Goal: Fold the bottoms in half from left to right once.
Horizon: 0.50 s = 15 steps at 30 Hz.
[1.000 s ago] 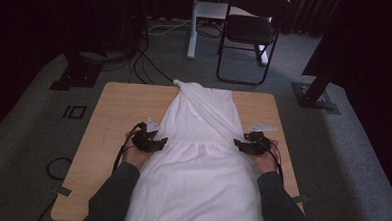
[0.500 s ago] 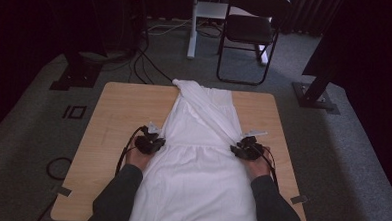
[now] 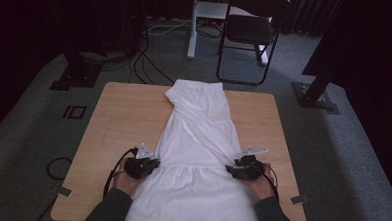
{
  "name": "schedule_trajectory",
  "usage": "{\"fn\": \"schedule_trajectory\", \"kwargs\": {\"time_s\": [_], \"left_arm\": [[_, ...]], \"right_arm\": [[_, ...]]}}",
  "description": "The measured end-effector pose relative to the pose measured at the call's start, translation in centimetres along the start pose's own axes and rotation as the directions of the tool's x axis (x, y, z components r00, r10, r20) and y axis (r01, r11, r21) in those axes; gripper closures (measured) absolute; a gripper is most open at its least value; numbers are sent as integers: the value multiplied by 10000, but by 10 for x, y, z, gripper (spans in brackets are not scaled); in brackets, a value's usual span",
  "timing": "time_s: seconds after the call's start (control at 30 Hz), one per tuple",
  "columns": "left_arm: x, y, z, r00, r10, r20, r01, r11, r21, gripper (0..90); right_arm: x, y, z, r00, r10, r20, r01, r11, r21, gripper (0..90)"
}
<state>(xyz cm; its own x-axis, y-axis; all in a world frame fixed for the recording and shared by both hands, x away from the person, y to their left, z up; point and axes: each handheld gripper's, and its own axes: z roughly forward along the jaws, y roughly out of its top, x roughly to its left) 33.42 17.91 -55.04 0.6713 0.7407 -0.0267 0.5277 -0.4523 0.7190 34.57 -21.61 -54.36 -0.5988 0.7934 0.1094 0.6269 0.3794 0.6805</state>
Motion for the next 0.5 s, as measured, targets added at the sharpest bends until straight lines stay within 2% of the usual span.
{"fn": "schedule_trajectory", "kwargs": {"time_s": [0.07,0.1,0.17,0.23,0.27,0.3,0.37,0.4,0.47,0.5], "left_arm": [[0,0,1,10000,-25,31,26,10000,-40,857],[0,0,1,10000,-36,33,36,10000,-54,857],[0,0,0,10000,46,-16,-46,10000,-25,857],[0,0,0,10000,72,-12,-72,10000,-14,857],[0,-1,-1,10000,44,-3,-44,10000,-20,857],[1,-1,-1,10000,-25,21,25,10000,-39,858],[2,-3,-3,9998,-185,107,186,9998,-95,859],[3,-4,-5,9996,-264,108,265,9996,-118,859],[3,-5,-10,9995,-289,109,291,9994,-187,860],[3,-6,-13,9996,-269,131,272,9994,-190,860]], "right_arm": [[3,12,7,9988,-379,302,386,9990,-218,424],[3,16,11,9982,-518,306,526,9983,-235,424],[2,26,24,9962,-842,222,841,9964,53,453],[-2,32,35,9915,-1160,596,1139,9928,373,641],[-8,35,35,9917,-1066,716,1056,9942,181,715],[-15,38,33,9920,-751,1019,762,9971,-73,761],[-35,42,26,9864,155,1633,-52,9980,-633,809],[-47,42,23,9818,676,1776,-540,9953,-802,834],[-72,39,20,9661,1509,2094,-1351,9869,-881,858],[-78,37,20,9646,1720,1999,-1573,9837,-873,861]]}}
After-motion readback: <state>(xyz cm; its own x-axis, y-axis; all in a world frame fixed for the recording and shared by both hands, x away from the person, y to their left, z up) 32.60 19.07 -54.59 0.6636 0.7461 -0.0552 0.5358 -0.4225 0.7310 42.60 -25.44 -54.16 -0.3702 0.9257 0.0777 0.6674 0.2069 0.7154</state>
